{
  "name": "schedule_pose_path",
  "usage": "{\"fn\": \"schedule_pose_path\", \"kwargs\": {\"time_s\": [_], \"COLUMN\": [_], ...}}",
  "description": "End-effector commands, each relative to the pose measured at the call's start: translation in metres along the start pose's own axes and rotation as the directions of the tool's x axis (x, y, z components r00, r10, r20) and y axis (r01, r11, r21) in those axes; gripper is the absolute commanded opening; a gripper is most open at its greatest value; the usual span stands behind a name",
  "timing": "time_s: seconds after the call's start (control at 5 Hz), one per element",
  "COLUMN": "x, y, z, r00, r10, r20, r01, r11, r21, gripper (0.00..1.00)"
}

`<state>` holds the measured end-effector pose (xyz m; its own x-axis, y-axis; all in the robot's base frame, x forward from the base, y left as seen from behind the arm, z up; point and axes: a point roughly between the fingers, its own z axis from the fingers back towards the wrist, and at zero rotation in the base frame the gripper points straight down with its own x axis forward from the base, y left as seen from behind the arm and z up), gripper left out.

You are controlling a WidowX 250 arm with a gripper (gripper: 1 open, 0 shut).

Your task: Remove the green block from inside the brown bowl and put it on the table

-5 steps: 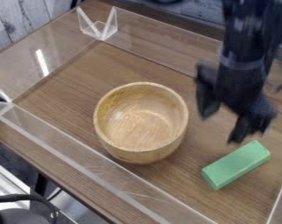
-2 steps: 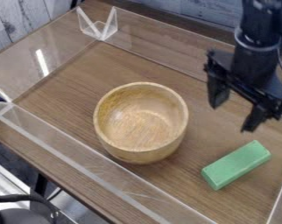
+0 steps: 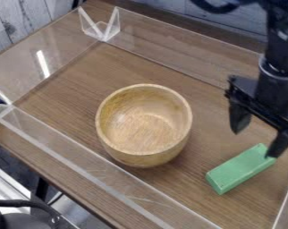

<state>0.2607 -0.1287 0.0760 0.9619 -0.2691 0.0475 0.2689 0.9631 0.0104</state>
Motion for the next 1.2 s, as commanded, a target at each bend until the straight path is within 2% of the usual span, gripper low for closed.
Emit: {"fn": "schedule_pose_path", "kwargs": {"time_s": [0.0, 0.6, 0.8, 1.0], "x": [0.015, 0.041, 0.045, 0.048], "y": [-0.011, -0.017, -0.019, -0.021], "z": [0.007, -0.011, -0.021, -0.033], "r00": [0.996, 0.993, 0.99, 0.986], "r10": [-0.056, -0.118, -0.139, -0.158], "r20": [0.064, 0.026, -0.012, -0.056], "r01": [0.056, 0.114, 0.139, 0.164], "r11": [0.998, 0.985, 0.982, 0.978], "r21": [-0.002, 0.127, 0.128, 0.126], "gripper": [1.0, 1.0, 1.0, 0.0]}}
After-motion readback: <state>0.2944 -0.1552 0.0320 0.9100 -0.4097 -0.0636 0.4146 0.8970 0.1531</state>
